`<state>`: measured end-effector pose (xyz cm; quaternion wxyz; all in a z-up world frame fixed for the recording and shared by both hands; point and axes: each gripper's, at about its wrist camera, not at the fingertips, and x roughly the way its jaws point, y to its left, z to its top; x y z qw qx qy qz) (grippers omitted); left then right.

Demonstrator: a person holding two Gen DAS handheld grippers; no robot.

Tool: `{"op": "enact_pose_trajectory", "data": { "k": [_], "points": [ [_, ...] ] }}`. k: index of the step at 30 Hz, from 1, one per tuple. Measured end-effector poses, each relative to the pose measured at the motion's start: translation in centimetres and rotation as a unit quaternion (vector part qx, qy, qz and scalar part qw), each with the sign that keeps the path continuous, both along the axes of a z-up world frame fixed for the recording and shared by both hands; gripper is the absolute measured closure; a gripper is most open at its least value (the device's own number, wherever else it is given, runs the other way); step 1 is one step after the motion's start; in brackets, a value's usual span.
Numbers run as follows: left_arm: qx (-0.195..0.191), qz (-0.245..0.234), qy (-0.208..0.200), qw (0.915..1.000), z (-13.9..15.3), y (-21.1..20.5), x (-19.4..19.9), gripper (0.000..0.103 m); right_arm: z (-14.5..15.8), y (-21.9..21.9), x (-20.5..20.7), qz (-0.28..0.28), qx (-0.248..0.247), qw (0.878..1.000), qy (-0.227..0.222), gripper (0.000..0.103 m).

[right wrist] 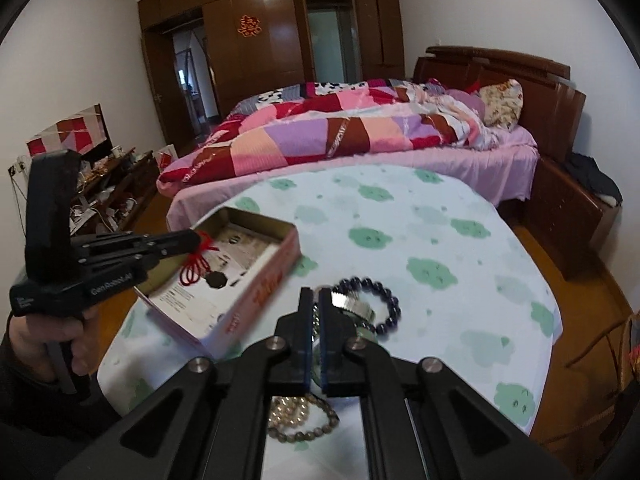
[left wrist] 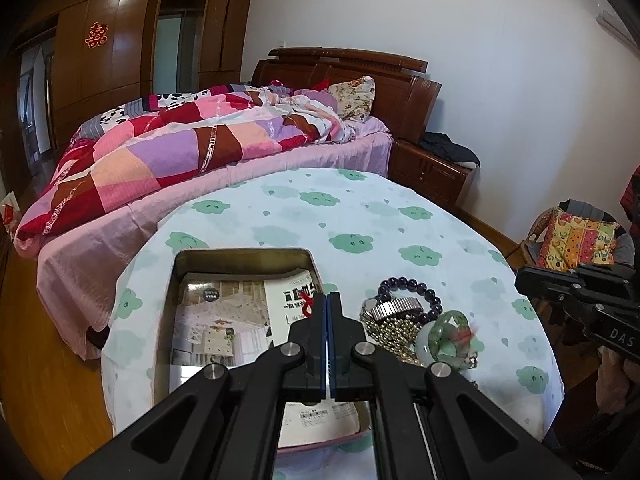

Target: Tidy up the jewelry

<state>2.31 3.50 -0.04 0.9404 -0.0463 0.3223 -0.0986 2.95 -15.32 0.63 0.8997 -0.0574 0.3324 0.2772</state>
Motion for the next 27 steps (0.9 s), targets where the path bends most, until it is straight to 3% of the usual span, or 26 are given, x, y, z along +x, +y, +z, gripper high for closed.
{"op": "enact_pose_trajectory", "data": {
  "k": [7,10,11,12,13,18,27],
  "points": [
    [0.013,0.015,-0.007,0.9998,0.9,1.5,1.2,0.103,1.2,1.3,0.3,0.013,-0.012,1.0,-0.017,0.1],
    [0.014,0.016,-0.008,0.9997,0.9,1.9,1.4,0.103,-0.2,1.3,1.0,0.022,-0.035,0.999,0.02,0.096],
    [0.012,0.017,-0.007,0.9998,0.8,2.0,1.5,0.103,-1.2,1.2,1.4,0.022,-0.05,0.998,0.038,0.08],
    [0.012,0.016,-0.004,0.9998,0.7,2.0,1.5,0.103,-2.3,1.1,1.6,0.02,-0.066,0.996,0.051,0.057],
    [0.012,0.015,-0.001,0.9998,0.6,2.0,1.7,0.103,-3.2,1.0,1.6,0.017,-0.079,0.995,0.056,0.054],
    [0.012,0.014,0.013,0.9997,-0.6,1.9,2.0,0.103,-7.5,1.4,2.1,0.028,-0.126,0.987,0.098,0.062],
    [0.013,0.013,0.016,0.9997,-1.1,1.8,2.1,0.103,-10.2,2.7,3.4,0.034,-0.186,0.976,0.112,0.079]
  ]
}}
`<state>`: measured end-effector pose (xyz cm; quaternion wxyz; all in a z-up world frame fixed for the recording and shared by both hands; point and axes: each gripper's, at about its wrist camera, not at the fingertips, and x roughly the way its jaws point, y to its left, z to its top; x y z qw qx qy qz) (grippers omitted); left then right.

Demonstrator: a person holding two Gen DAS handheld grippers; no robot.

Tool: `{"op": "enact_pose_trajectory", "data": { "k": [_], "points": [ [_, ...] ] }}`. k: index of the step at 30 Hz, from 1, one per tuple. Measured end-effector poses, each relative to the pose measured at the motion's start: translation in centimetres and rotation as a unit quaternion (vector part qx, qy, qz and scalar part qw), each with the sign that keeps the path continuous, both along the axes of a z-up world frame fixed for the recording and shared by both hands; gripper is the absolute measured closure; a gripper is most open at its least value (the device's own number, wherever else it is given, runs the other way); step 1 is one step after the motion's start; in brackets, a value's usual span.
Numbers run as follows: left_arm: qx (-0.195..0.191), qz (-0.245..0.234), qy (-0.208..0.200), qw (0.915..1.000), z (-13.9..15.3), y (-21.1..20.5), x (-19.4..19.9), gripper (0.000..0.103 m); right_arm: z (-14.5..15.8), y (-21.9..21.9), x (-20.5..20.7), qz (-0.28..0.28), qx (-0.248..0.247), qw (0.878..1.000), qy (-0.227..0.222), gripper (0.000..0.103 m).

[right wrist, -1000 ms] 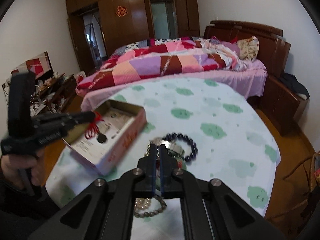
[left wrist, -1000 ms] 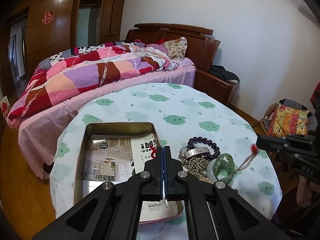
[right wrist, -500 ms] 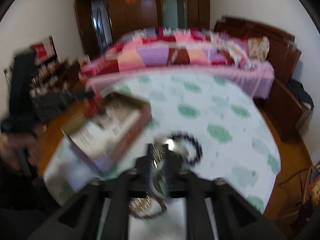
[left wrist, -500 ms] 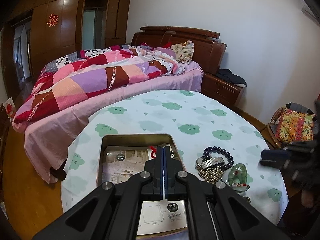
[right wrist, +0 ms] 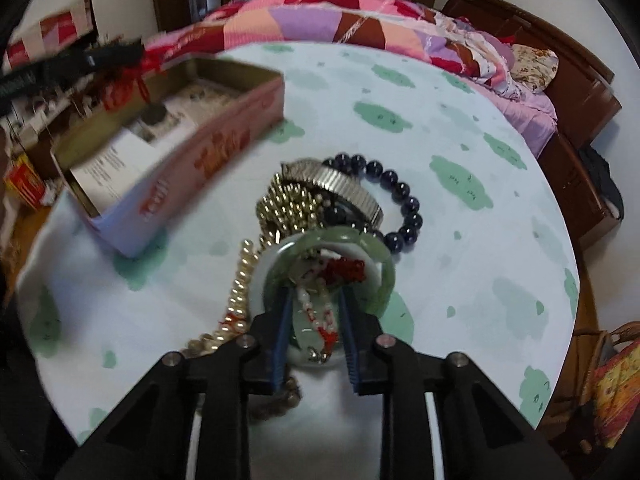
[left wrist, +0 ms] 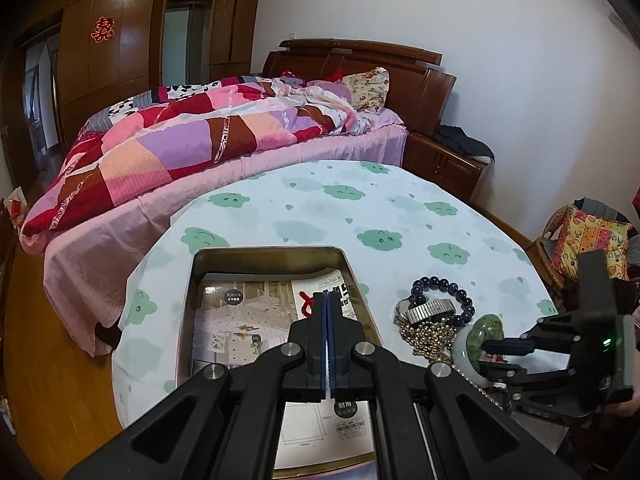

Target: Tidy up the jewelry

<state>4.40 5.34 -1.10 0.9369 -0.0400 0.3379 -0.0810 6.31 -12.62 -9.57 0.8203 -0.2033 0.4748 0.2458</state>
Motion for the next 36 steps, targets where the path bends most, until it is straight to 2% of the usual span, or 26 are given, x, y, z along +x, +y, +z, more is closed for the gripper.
{"op": "enact_pose_trajectory", "data": {
  "k": [3,7,8,15,23,28,36],
  "points": [
    [0.0,0.001,-0.001,1.0,0.0,0.1,0.0,0.103,0.0,-0.4,-0.1,-0.002,0.01,1.0,0.004,0.088],
    [0.0,0.003,-0.003,1.0,0.2,0.2,0.0,0.103,2.0,-1.2,-1.5,-0.009,0.04,0.999,-0.025,0.089],
    [0.0,0.002,-0.003,1.0,0.2,0.2,0.0,0.103,2.6,-1.3,-1.8,-0.009,0.047,0.998,-0.03,0.093],
    [0.005,0.001,-0.005,1.0,0.5,0.4,0.1,0.103,7.0,-1.4,-3.2,-0.001,0.078,0.995,-0.069,0.093],
    [0.01,0.01,-0.014,0.9998,1.0,2.4,1.1,0.103,9.4,1.6,-0.7,0.018,0.116,0.99,-0.079,0.093],
    [0.006,0.021,-0.01,0.9997,0.1,4.1,2.3,0.103,9.7,4.8,1.1,0.034,0.132,0.987,-0.081,0.093],
    [0.013,0.039,-0.007,0.9991,-1.9,5.4,4.3,0.103,7.8,9.4,4.1,0.04,0.151,0.986,-0.066,0.093]
  ]
}}
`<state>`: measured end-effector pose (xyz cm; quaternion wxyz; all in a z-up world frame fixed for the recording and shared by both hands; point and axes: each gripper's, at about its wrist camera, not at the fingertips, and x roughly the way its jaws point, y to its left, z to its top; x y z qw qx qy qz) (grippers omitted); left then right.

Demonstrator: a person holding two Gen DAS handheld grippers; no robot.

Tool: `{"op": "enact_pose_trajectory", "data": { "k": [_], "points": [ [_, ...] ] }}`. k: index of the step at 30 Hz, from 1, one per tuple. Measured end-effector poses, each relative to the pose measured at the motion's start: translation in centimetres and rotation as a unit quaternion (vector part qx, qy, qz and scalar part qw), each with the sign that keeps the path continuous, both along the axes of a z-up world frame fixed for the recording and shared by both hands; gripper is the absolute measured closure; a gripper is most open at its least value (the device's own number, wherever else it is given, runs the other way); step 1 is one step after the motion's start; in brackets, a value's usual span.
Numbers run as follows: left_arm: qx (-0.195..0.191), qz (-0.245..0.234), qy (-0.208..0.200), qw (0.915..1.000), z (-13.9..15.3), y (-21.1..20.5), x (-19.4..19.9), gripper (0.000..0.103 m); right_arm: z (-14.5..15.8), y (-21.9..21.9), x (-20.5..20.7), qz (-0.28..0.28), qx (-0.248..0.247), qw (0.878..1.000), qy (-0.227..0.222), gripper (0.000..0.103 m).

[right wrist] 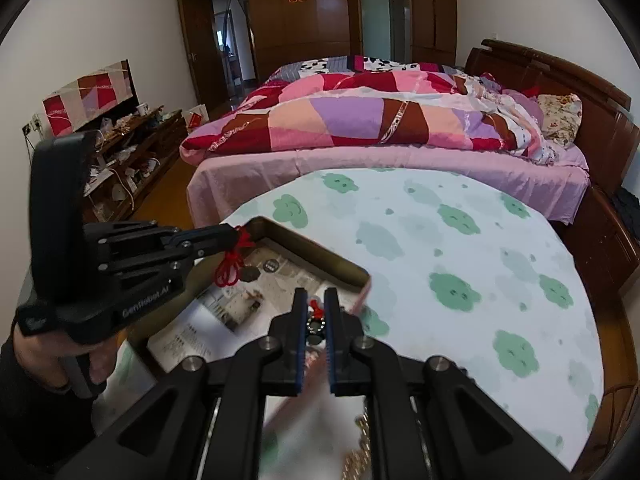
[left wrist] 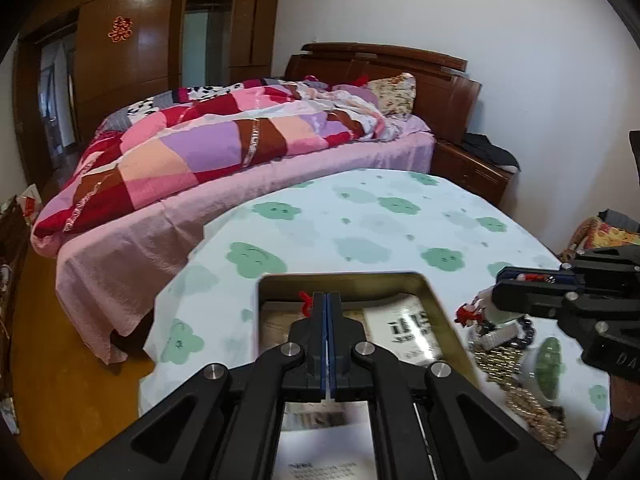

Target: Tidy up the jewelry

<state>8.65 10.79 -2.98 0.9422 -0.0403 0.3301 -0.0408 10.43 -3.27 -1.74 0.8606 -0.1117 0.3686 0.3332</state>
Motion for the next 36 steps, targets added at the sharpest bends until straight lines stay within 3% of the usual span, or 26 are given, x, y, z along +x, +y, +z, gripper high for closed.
{"op": "enact_pose_trajectory", "data": {
  "k": [13,17,19,20,22,24,25,27,29,36],
  "points": [
    [0.005,0.016,0.021,0.9997,-1.0,1.1,1.1,0.103,-3.9,1.6,3.0,-0.028,-0.022,0.999,0.03,0.092],
    [0.008,0.031,0.035,0.9989,-1.2,1.5,1.2,0.102,-3.3,0.8,2.7,-0.037,-0.007,0.999,0.027,0.078],
    [0.005,0.036,0.038,0.9986,-1.1,1.6,1.0,0.102,-2.8,0.2,2.2,-0.04,-0.001,0.999,0.023,0.068],
    [0.005,0.039,0.038,0.9985,-1.0,1.6,0.9,0.1,-2.6,-0.2,2.0,-0.042,0.004,0.999,0.022,0.058],
    [0.009,0.043,0.036,0.9984,-0.7,1.4,0.6,0.087,-2.1,-1.4,1.1,-0.045,0.013,0.999,0.016,0.052],
    [0.019,0.053,0.021,0.9982,-0.1,1.1,0.0,0.032,-1.9,-3.2,0.0,-0.049,0.013,0.999,0.012,0.052],
    [0.024,0.061,0.009,0.9978,0.2,0.9,-0.4,0.022,-1.8,-3.8,-0.3,-0.052,0.013,0.998,0.012,0.052],
    [0.02,0.057,-0.013,0.9981,0.8,0.6,-1.0,0.018,-1.7,-5.6,-0.9,-0.065,0.015,0.998,0.012,0.047],
    [0.016,0.047,-0.011,0.9987,1.1,0.1,-1.2,0.018,-1.6,-7.6,-1.5,-0.083,0.023,0.996,0.012,0.044],
    [0.025,0.027,-0.016,0.9992,1.8,-3.1,-2.5,0.018,-1.9,-13.6,-2.6,-0.153,0.033,0.988,0.01,0.044]
  ]
}}
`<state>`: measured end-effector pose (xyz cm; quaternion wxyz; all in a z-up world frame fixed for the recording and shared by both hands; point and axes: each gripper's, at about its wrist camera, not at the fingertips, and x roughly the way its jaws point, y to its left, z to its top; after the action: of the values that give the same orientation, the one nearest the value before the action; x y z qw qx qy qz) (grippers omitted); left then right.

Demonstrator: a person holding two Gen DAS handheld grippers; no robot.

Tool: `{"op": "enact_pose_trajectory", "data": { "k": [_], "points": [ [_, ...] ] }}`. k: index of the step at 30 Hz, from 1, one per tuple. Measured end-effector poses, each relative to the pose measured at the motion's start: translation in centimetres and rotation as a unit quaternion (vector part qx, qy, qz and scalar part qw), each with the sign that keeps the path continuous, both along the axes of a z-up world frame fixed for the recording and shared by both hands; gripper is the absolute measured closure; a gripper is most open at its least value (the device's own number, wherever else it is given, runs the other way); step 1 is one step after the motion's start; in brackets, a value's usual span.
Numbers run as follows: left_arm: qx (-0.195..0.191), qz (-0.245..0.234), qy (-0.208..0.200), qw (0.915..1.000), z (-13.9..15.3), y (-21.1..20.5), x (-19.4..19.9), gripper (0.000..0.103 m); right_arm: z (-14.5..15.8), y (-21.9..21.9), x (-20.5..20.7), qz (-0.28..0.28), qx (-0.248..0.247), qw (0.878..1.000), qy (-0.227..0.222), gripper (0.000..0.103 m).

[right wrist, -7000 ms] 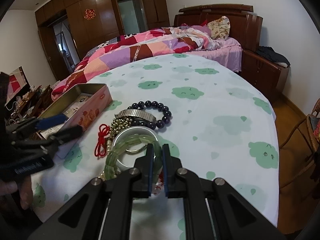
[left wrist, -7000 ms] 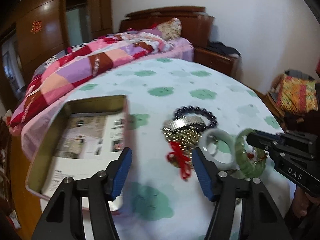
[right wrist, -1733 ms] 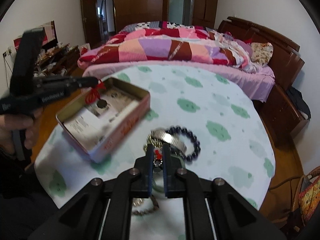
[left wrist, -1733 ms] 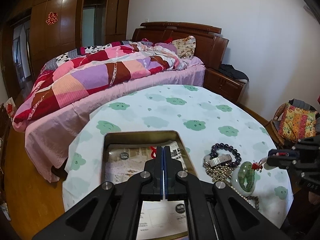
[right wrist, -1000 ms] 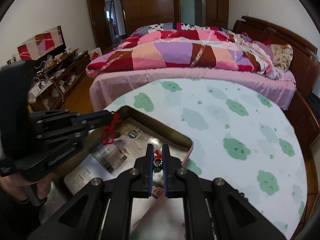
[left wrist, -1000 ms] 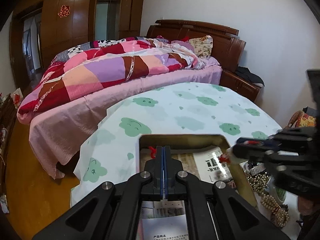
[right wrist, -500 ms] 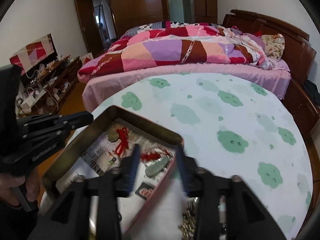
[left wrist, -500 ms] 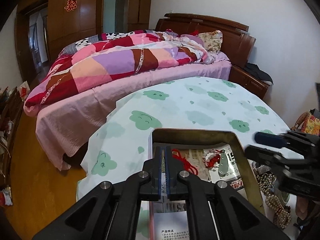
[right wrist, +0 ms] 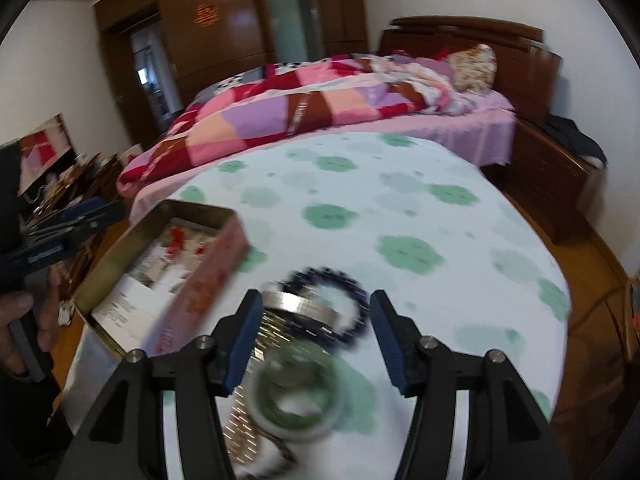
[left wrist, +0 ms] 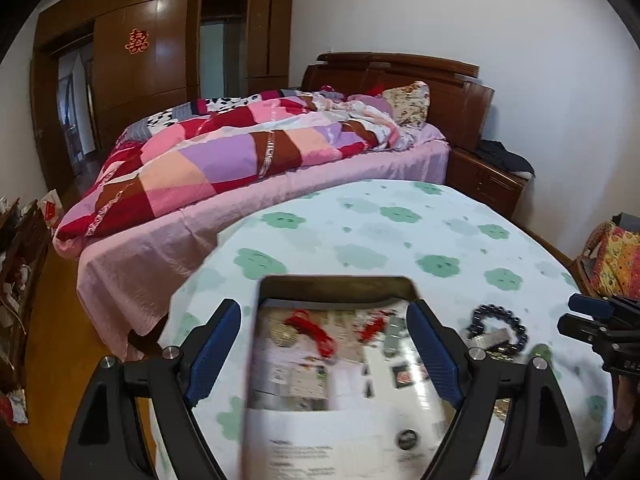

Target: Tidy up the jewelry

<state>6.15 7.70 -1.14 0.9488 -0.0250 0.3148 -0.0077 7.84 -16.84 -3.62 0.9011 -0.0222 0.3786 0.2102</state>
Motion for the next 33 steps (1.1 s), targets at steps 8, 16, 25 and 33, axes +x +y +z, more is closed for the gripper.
{"op": "enact_pose_trajectory", "data": {
  "k": [8,16,25,33],
  "points": [
    [0.0,-0.037,0.017,0.9992,-1.3,-4.8,-2.3,0.018,-3.8,-2.1,-1.7,-0.009,-0.008,1.0,0.029,0.044],
    [0.01,-0.05,0.034,0.9981,-2.4,-6.9,-2.6,0.018,-4.8,-1.0,-2.1,0.015,-0.021,0.999,0.02,0.045],
    [0.008,-0.08,0.032,0.9963,-2.5,-8.3,-3.0,0.018,-3.5,-1.1,-0.9,0.012,0.015,1.0,0.004,0.093],
    [0.043,-0.136,0.023,0.9895,-2.0,-12.6,-3.3,0.03,-0.6,-3.6,-2.2,-0.016,0.043,0.999,-0.029,0.093]
  ]
}}
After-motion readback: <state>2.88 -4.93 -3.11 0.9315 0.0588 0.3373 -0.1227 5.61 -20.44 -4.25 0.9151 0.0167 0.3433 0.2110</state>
